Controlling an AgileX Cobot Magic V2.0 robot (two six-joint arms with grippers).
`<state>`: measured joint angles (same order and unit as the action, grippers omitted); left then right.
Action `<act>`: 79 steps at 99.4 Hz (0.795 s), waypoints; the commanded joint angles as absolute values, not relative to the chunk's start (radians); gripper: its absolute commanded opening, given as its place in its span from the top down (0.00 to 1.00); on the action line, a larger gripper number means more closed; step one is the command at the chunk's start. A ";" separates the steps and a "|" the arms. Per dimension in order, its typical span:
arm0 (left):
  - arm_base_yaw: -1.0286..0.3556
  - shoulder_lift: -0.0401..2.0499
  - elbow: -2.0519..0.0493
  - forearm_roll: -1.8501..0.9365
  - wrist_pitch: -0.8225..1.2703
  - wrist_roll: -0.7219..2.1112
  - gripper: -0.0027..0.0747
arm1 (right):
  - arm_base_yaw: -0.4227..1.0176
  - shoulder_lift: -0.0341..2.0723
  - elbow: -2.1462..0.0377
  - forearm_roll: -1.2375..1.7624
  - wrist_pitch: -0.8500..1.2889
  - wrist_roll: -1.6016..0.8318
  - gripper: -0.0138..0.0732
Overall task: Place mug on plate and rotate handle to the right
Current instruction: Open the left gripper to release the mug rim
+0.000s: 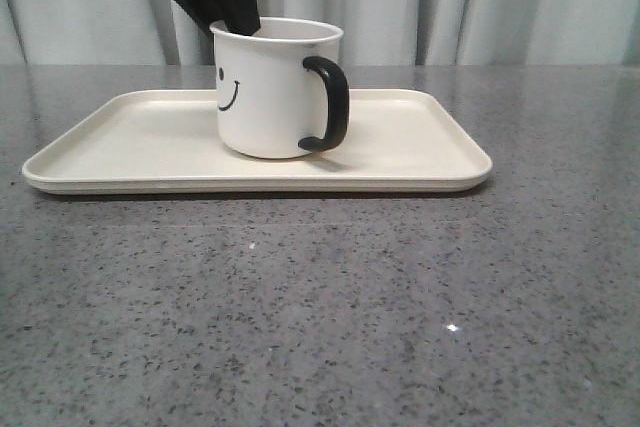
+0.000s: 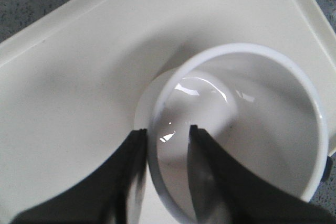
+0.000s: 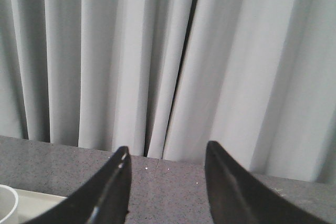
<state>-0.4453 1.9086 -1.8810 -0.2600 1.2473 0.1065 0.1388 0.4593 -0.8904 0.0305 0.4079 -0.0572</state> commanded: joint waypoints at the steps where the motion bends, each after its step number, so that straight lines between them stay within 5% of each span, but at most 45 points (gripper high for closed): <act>1: -0.446 1.844 -1.916 -0.293 1.263 0.103 0.61 | 0.134 0.475 -0.921 0.023 0.337 -0.065 0.44; 17: -0.446 1.836 -1.916 -0.293 1.263 0.103 0.51 | 0.134 0.475 -0.921 0.023 0.351 -0.065 0.44; 79: -0.446 1.536 -1.936 -0.019 1.263 0.080 0.52 | 0.134 0.475 -0.921 0.023 0.351 -0.065 0.44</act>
